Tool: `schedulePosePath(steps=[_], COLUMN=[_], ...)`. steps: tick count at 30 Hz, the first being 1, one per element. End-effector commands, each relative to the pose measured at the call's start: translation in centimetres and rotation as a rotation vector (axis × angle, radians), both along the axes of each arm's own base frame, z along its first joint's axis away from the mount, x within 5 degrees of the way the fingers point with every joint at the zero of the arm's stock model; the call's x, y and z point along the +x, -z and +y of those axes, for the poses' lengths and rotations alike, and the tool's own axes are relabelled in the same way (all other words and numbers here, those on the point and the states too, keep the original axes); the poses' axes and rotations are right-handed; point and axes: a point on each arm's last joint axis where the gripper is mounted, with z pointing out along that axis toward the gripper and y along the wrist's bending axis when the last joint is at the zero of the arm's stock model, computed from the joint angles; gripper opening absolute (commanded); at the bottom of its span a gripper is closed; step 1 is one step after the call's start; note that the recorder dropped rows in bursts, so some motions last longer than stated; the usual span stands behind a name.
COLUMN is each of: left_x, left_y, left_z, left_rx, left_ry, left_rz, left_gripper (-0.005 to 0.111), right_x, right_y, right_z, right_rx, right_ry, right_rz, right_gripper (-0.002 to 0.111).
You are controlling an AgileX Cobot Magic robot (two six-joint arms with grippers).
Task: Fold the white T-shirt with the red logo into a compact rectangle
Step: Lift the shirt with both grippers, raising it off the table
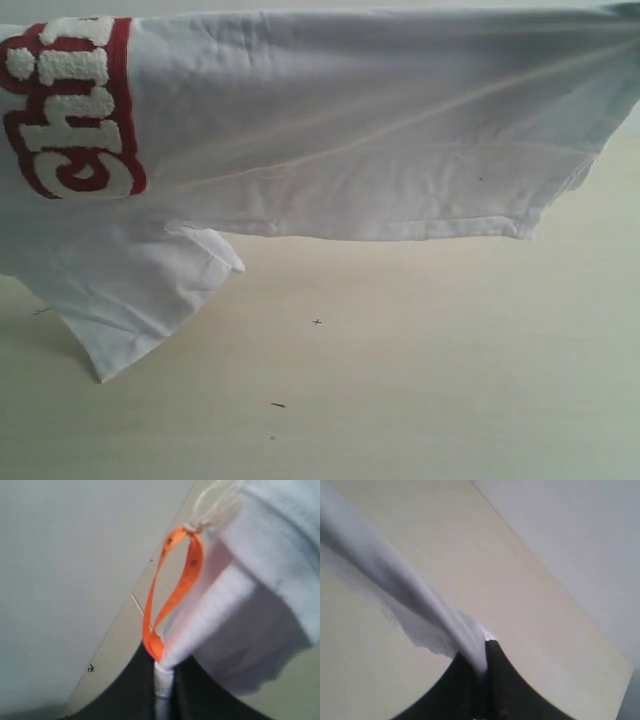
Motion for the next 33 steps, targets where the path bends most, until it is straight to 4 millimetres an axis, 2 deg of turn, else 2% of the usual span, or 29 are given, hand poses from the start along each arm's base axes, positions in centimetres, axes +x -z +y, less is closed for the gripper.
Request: schedulePosePath(steps=[1,5,8,15,19,23,27,29,33], left_x=[-2.8,-5.1,-6.3,-7.4,-7.2,-4.4,0.4,3.5,9.9], left_y=[-2.1,-2.9,-2.9,-2.1,-1.9,0.1,4.1,7.1,11.6], left_z=[1.0,1.6,1.3,0.8,0.5,0.2,-0.5,-0.8,-0.7], left_rx=[0.000,-0.004,-0.084,-0.142,-0.148,-0.059,-0.025,0.021,0.028], left_ry=[-0.138,-0.238,-0.268,-0.253,-0.237,-0.130,0.025,0.138,0.158], left_rz=[-0.101,-0.130,-0.106,0.012,0.036,0.139,0.275,0.372,0.246], left_gripper=[0.000,0.000,0.000,0.000,0.000,0.000,0.000,0.000,0.000], right_x=[-2.0,-3.3,-3.9,-4.6,-4.7,-3.6,-0.2,2.6,8.3], right_y=[-1.9,-2.8,-2.7,0.3,1.4,2.0,6.2,9.3,14.0], right_z=[0.3,1.1,1.5,2.1,2.1,1.8,1.3,0.6,-1.0], right_rx=[0.040,0.105,0.148,0.227,0.219,0.210,0.296,0.294,0.237], right_ry=[0.045,0.027,0.015,0.010,0.002,0.009,0.086,0.105,0.131], right_rz=[-0.069,-0.085,-0.039,0.117,0.133,0.124,0.308,0.385,0.288], right_gripper=[0.000,0.000,0.000,0.000,0.000,0.000,0.000,0.000,0.000])
